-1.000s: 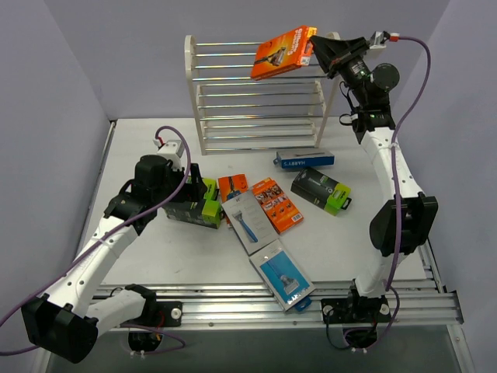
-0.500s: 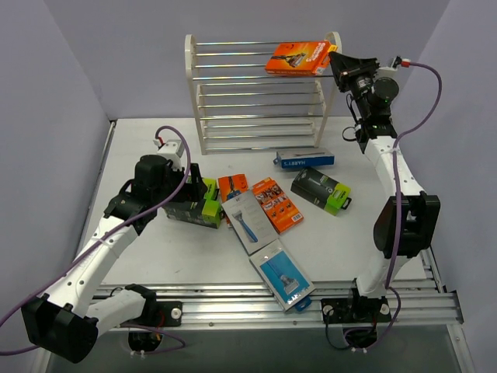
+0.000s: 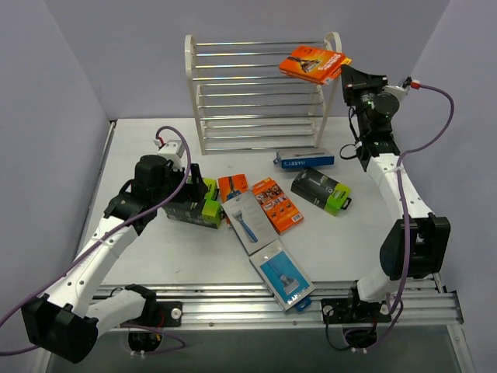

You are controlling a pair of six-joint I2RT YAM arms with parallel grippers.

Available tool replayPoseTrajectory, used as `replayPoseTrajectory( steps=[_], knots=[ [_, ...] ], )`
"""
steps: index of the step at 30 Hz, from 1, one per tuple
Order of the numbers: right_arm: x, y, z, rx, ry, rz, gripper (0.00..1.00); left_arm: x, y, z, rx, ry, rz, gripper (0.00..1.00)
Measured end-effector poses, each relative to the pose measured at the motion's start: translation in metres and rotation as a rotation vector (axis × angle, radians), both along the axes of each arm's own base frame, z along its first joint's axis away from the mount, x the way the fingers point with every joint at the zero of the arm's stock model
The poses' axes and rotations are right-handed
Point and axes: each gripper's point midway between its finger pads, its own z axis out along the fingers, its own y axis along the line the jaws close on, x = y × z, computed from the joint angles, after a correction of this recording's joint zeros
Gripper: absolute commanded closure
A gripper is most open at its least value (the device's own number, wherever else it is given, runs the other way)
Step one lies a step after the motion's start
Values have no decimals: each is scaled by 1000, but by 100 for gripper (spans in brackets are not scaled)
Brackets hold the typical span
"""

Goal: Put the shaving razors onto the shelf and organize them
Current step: Place the shaving razor onto shelf

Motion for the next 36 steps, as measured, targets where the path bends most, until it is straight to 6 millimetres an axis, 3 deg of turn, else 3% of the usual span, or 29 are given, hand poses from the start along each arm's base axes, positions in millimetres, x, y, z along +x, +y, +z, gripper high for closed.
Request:
replayPoseTrajectory(
  steps=[12, 23, 36],
  knots=[
    [2, 26, -36, 65, 99, -109, 100, -1, -1, 0, -3, 1, -6, 6],
    [2, 21, -62, 137, 166, -221, 100, 0, -3, 0, -9, 2, -12, 6],
    [4, 20, -64, 241, 151, -270, 100, 1, -5, -2, -16, 13, -13, 6]
  ],
)
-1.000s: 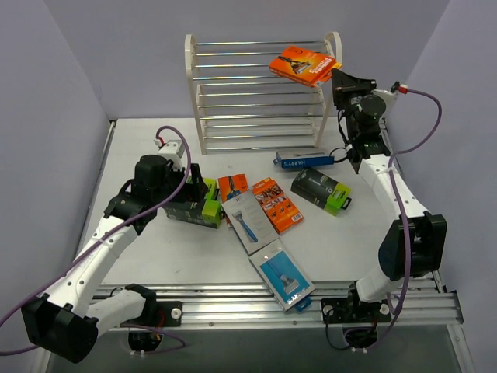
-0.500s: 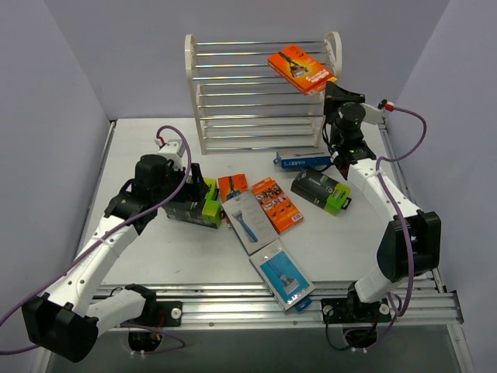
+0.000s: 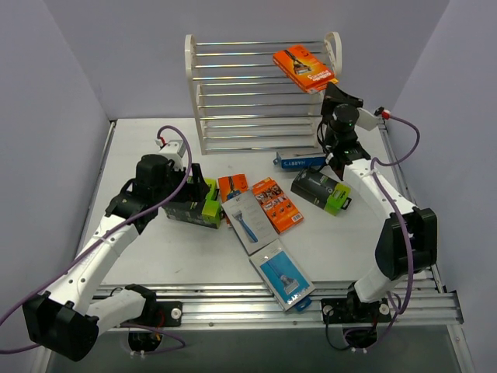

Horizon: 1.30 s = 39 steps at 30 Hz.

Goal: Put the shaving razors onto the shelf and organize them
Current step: Place the shaving razor onto shelf

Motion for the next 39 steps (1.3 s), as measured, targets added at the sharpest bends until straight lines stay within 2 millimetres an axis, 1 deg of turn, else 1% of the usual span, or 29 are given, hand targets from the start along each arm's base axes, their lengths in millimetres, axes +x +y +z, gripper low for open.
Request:
replayPoseTrajectory(
  steps=[4, 8, 16, 19, 33, 39],
  knots=[
    [3, 3, -8, 8, 13, -19, 100, 0, -1, 0, -3, 1, -3, 6],
    [2, 5, -10, 12, 12, -49, 100, 0, -1, 0, -6, 2, -3, 6],
    [-3, 8, -3, 28, -20, -114, 100, 0, -5, -2, -10, 11, -12, 6],
    [-2, 8, -4, 37, -31, -141, 100, 0, -6, -4, -10, 17, -17, 6],
    [6, 11, -24, 48, -34, -228, 100, 0, -7, -5, -9, 20, -17, 6],
    [7, 13, -20, 61, -65, -260, 100, 1, -9, -9, -10, 35, -24, 6]
  ],
)
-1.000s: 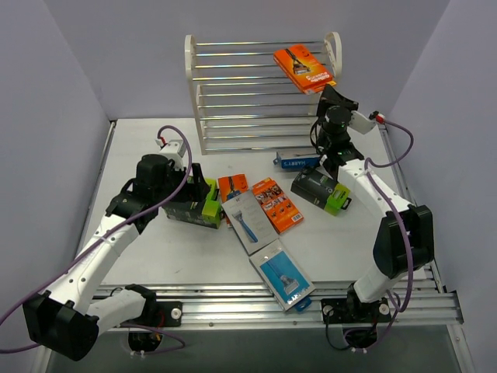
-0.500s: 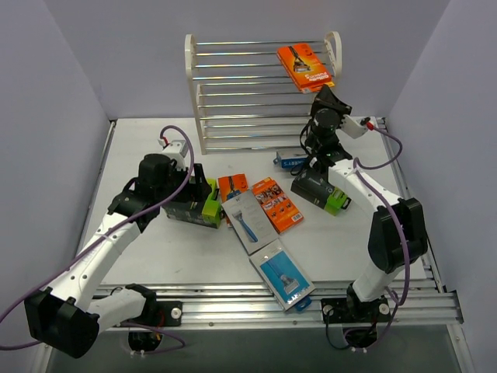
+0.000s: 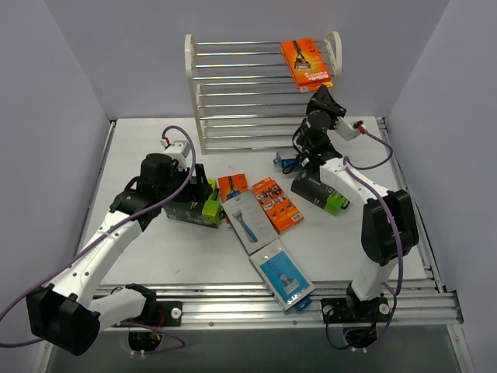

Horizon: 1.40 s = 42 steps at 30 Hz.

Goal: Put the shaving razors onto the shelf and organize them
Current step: Place the shaving razor onto shelf

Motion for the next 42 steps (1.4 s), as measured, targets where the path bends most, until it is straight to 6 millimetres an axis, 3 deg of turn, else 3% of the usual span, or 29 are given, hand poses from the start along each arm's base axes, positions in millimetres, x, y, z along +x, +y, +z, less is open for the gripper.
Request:
replayPoseTrajectory(
  steps=[8, 42],
  knots=[
    [6, 6, 9, 9, -40, -21, 100, 0, -3, -2, -6, 9, -11, 6],
    [24, 27, 8, -35, -81, -133, 97, -4, -13, -6, -2, 21, -41, 6]
  ],
)
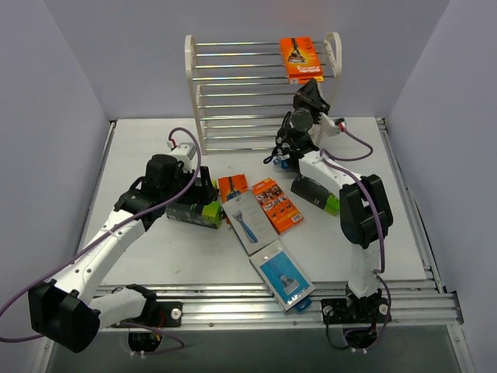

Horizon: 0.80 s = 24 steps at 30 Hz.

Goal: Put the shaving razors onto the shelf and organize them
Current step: Place the shaving razor onto shelf

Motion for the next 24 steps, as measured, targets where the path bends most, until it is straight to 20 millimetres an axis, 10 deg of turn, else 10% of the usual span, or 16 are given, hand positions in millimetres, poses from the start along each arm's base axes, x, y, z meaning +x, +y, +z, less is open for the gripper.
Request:
replayPoseTrajectory(
  steps=[24],
  knots=[
    [10, 8, 9, -10, -24, 19, 78, -1, -2, -1, 1, 1, -7, 6]
  ],
)
